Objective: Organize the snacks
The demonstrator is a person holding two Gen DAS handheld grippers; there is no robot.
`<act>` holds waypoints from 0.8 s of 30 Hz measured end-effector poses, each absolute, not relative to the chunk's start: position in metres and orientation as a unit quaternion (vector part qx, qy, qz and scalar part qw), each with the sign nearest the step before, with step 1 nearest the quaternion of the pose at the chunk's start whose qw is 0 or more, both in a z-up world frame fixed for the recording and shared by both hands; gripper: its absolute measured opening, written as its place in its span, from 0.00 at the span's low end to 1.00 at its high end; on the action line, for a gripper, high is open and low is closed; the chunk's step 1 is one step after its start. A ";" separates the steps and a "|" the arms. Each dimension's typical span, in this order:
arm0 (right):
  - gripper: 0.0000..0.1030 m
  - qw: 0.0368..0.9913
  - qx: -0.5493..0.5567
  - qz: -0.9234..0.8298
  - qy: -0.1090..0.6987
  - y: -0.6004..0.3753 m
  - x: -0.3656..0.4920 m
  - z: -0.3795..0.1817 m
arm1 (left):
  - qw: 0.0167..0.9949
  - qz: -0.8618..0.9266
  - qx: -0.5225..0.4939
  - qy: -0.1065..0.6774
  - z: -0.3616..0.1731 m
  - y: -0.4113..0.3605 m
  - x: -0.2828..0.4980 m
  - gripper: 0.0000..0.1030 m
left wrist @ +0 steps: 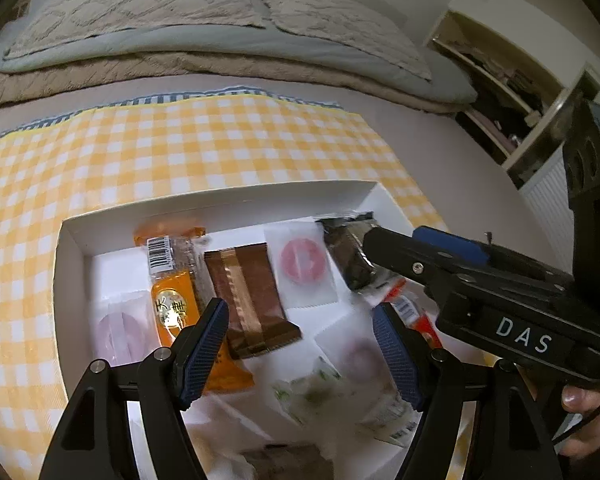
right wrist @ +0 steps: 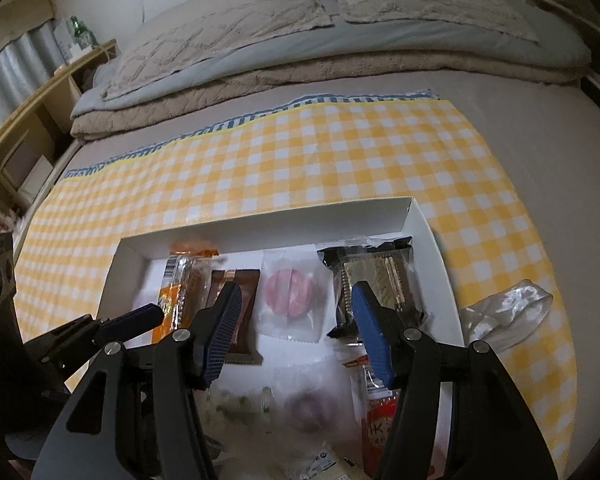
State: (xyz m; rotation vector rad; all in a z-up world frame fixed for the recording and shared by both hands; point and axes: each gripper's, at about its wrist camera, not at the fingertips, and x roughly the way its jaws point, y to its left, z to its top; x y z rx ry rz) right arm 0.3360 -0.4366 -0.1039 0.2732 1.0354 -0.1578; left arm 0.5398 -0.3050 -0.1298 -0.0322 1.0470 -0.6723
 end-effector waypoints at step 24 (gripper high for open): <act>1.00 0.894 0.110 -0.089 0.425 -0.404 0.260 0.002 | 0.840 -0.302 0.019 0.451 -0.012 -0.209 0.431 1.00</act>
